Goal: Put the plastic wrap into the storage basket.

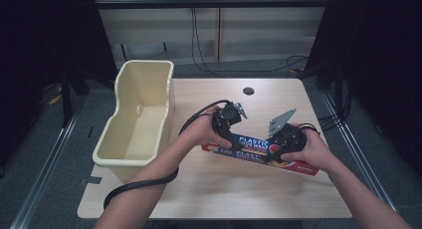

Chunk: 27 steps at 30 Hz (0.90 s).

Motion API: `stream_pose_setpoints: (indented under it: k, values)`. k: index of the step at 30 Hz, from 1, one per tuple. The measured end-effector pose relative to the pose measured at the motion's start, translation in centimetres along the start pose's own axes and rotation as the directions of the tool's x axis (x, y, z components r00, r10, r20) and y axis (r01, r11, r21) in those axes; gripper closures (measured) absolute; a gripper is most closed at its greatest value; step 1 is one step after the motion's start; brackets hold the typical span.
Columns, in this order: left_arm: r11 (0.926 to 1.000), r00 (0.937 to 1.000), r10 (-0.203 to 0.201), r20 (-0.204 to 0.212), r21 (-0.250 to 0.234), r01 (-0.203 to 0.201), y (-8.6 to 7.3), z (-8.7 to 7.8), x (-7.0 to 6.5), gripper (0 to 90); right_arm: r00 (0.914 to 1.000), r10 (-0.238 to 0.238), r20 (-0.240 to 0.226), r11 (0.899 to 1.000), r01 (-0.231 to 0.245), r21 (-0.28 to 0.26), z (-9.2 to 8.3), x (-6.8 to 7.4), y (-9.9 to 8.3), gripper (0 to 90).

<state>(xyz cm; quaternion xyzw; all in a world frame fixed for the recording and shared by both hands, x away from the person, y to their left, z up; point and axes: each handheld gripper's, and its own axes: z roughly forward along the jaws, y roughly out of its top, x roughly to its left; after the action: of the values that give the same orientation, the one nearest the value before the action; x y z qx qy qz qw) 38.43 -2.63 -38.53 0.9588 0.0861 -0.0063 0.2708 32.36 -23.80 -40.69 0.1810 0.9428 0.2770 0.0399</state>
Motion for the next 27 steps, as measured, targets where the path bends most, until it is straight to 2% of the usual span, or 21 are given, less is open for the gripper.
stream_pose_setpoints:
  k: [3,7,12,14,15,16,17,19,20,21,24,25,27]
  values:
    - [0.9999,0.9996,0.012,0.027,0.000,-0.012,0.1,0.2,-0.2,5.1,0.9996,-0.026,-0.013,1.000,0.026,-0.016,-0.1,0.0,0.0,41.3]
    - [0.9992,0.9986,0.036,0.040,0.013,-0.037,0.4,0.2,-0.4,6.2,0.9985,-0.053,-0.014,0.999,0.053,-0.010,-0.3,0.0,0.2,41.3]
    - [0.9972,0.9940,0.062,0.090,0.035,-0.066,0.5,0.7,-0.7,8.8,0.9970,-0.072,-0.028,0.997,0.072,-0.023,-0.4,-0.2,0.3,41.2]
    - [0.9970,0.9927,0.069,0.099,0.028,-0.073,0.6,0.9,-0.8,12.1,0.9956,-0.088,-0.033,0.996,0.087,-0.027,-0.4,-0.2,0.4,41.2]
    - [0.9974,0.9889,0.069,0.132,0.012,-0.071,0.5,1.0,-0.9,15.5,0.9944,-0.099,-0.036,0.995,0.098,-0.033,-0.5,-0.2,0.5,41.2]
    - [0.9974,0.9889,0.069,0.132,0.012,-0.071,0.5,1.0,-0.9,21.7,0.9940,-0.104,-0.034,0.994,0.102,-0.039,-0.5,-0.1,0.6,41.2]
    - [0.9945,0.9804,0.102,0.169,0.005,-0.104,0.5,1.2,-1.2,25.1,0.9935,-0.107,-0.037,0.993,0.106,-0.043,-0.6,-0.1,0.6,41.2]
    - [0.9927,0.9798,0.114,0.164,0.021,-0.119,0.6,1.2,-1.2,29.6,0.9916,-0.121,-0.046,0.991,0.118,-0.062,-0.7,-0.1,0.7,41.1]
    - [0.9919,0.9779,0.120,0.171,0.020,-0.126,0.8,1.2,-1.3,29.6,0.9916,-0.121,-0.046,0.991,0.118,-0.062,-0.7,-0.1,0.7,41.1]
    - [0.9906,0.9755,0.129,0.178,0.023,-0.135,0.9,1.2,-1.3,32.9,0.9884,-0.143,-0.051,0.988,0.139,-0.066,-0.8,-0.2,0.8,41.1]
    - [0.9904,0.9794,0.124,0.159,0.041,-0.132,1.2,1.0,-1.7,35.6,0.9877,-0.145,-0.059,0.988,0.141,-0.066,-0.8,-0.3,0.8,41.0]
    - [0.9922,0.9827,0.109,0.150,0.044,-0.117,1.2,0.9,-1.9,36.2,0.9884,-0.140,-0.058,0.988,0.136,-0.068,-0.9,-0.3,0.7,40.7]
    - [0.9946,0.9837,0.081,0.160,0.051,-0.090,1.4,0.5,-2.4,37.6,0.9878,-0.136,-0.076,0.988,0.129,-0.090,-1.0,-0.5,0.6,39.4]
